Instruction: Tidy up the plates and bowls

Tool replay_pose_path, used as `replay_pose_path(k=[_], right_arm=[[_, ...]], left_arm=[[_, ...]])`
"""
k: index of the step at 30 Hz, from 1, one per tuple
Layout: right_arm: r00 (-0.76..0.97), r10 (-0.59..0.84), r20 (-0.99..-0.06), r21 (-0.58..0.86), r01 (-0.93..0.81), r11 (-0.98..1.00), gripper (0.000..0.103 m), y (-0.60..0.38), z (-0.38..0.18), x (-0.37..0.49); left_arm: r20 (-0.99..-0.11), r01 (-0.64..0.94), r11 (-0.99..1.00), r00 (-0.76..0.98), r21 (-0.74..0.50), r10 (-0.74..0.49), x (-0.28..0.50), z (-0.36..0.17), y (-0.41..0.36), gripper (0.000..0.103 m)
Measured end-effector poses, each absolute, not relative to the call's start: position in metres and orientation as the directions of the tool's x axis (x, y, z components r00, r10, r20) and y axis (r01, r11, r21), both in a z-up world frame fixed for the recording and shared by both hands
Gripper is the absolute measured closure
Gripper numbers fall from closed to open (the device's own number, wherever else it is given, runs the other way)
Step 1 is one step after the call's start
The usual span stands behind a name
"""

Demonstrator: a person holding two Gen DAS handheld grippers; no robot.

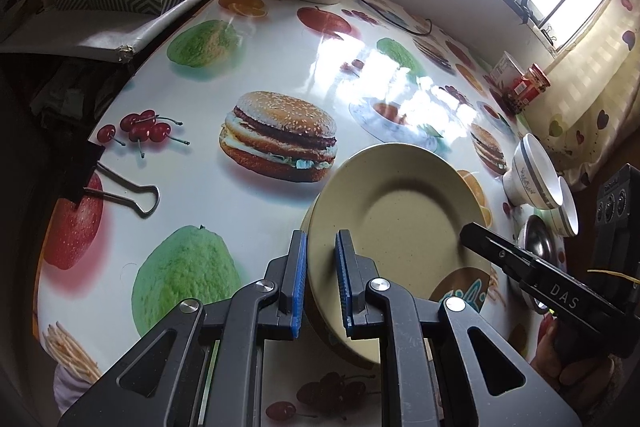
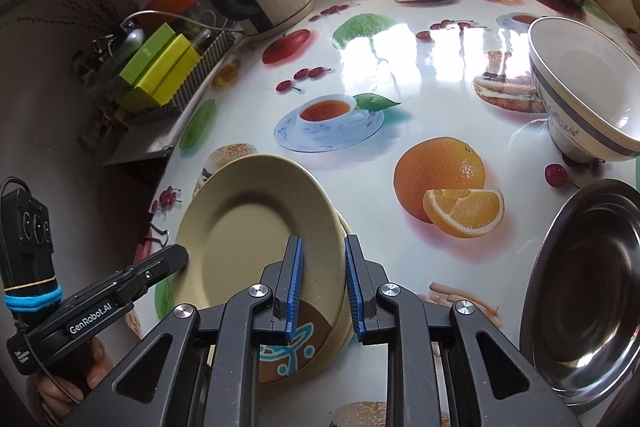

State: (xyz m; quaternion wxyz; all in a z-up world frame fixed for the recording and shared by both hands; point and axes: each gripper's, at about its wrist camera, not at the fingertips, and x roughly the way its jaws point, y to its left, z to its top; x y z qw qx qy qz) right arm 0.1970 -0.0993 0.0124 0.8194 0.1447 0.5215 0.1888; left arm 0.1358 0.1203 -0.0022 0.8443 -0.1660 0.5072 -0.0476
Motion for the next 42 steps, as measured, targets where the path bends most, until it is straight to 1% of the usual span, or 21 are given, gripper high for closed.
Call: replay_pose_path(k=[12,38,42], right_arm=[[0.387,0.45,-0.805,0.418,-0.168,0.893,0.083,-0.097,0.008,0.191],[0.441,0.379,-0.814,0.303,-0.235,0.924,0.08,-0.086,0.012,0.182],[0.438,0.386,-0.812,0.312,-0.233,0.921,0.08,-0.088,0.011,0.183]], left_arm=[[-0.846,-0.093,0.942,0.475,-0.323,-0.243,0.132,-0.007,0.119,0.088],[-0.851,-0.112,0.941,0.471,-0.318,-0.231,0.129,-0.009,0.12,0.088],[-0.85,-0.111,0.942,0.473,-0.317,-0.231,0.129,-0.009,0.12,0.088]])
